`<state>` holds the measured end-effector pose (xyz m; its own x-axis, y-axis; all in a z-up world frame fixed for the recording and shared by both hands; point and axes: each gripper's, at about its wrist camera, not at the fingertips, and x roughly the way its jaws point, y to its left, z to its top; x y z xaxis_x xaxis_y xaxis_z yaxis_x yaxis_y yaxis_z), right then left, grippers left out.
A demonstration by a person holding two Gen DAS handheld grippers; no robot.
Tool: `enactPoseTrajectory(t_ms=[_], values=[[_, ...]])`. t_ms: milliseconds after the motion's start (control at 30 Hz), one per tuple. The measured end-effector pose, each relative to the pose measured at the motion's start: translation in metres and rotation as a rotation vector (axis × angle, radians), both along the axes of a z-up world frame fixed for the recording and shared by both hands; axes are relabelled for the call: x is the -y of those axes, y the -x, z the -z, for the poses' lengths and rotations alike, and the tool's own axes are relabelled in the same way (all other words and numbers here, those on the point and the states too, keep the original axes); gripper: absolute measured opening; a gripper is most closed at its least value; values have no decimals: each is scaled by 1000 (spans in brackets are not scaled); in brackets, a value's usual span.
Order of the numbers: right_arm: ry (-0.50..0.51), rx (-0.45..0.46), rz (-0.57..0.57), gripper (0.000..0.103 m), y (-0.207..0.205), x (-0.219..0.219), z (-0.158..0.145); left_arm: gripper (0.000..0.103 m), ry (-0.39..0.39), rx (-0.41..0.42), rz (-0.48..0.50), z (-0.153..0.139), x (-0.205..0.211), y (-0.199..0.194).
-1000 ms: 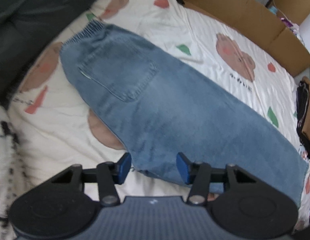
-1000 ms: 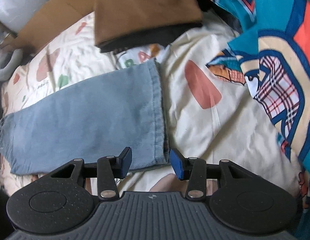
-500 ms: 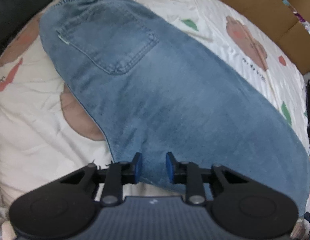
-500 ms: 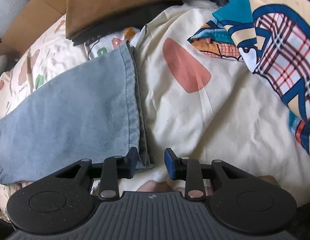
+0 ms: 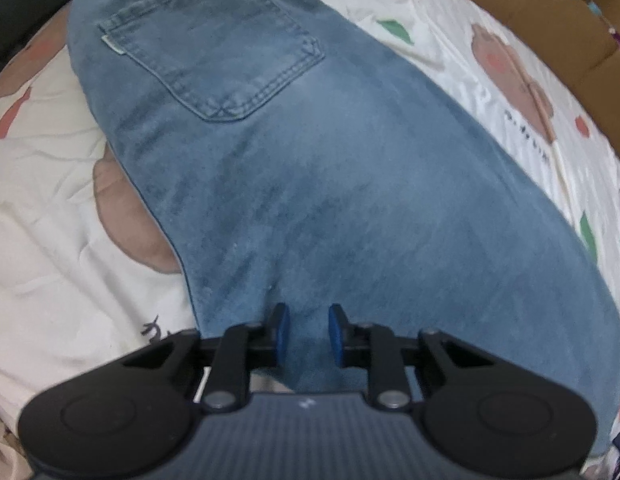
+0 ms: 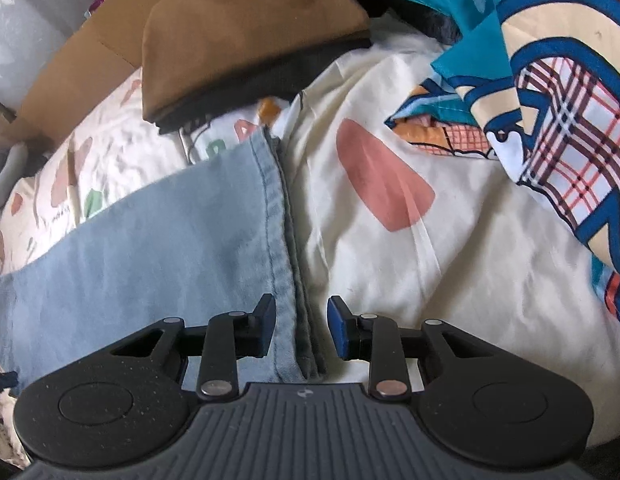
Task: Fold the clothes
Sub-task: 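Grasp the blue jeans at the crotch with the left gripper, then grasp the leg hem with the right gripper while the left gripper holds the crotch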
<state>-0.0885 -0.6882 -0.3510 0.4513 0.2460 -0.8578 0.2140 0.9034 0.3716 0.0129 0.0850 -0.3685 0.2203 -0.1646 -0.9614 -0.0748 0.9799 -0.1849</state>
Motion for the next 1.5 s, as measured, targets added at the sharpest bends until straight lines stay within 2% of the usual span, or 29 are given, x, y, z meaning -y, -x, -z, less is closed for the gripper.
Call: enactPoseTrajectory(t_ms=[200,500,600,733,1167,1500], values=[[74,-85,-50,37,8,-8,24,22,-31,-50,20,12,4,0],[49,-99,-28,38,9,-2,28,10,-57,-85,32,22,3,-6],[26,-69,-15,37,8,2,16,4,-45,-92,0,24,-2,-7],[-16,-32,9,40,2,6,5,3,-44,-85,-11,24,-3,-5],[-69,-51,56,43,-12,15,43,3,-76,-89,29,22,3,-5],[-76,26,-6,43,-34,-1,23,3,-85,-83,48,19,4,-1]])
